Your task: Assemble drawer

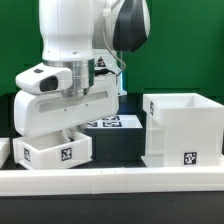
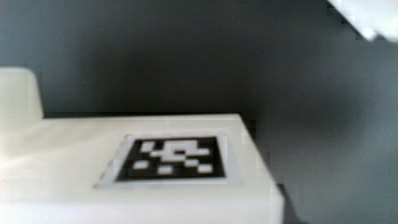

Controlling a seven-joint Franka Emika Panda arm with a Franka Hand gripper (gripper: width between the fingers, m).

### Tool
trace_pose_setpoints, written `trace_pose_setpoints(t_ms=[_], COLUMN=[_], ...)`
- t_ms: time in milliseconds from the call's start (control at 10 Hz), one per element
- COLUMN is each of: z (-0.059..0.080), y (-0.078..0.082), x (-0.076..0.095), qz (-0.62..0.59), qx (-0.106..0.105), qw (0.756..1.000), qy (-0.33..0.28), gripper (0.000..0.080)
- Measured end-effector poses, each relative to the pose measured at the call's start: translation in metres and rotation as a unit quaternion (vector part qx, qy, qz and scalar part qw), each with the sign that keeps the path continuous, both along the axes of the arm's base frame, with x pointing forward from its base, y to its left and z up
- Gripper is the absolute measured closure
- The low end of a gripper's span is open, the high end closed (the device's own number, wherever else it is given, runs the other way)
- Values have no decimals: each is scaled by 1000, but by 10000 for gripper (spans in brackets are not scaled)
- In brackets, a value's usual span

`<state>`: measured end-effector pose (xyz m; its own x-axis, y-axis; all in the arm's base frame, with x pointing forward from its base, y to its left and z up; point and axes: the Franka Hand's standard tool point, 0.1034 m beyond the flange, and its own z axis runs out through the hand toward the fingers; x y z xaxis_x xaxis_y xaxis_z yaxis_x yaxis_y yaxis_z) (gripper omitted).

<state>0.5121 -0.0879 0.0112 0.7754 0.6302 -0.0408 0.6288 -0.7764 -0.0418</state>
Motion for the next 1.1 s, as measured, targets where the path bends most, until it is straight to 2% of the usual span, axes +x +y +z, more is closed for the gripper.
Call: trace_pose_setpoints(t_ms=[100,300,400,600,800,1000,1100], z=[0,4,4,2,2,2,3], y=[1,21,25,18,16,31,39], x=[1,5,6,4,3,7,10], qz=[33,155,184,246,310,399,417], qx=[-2,0,1,3,1,-3,-7], qw=[999,988,983,969,951,917,909], qy=[-2,-8,-8,-5,-1,1,0], gripper=[758,758,758,758,758,758,758])
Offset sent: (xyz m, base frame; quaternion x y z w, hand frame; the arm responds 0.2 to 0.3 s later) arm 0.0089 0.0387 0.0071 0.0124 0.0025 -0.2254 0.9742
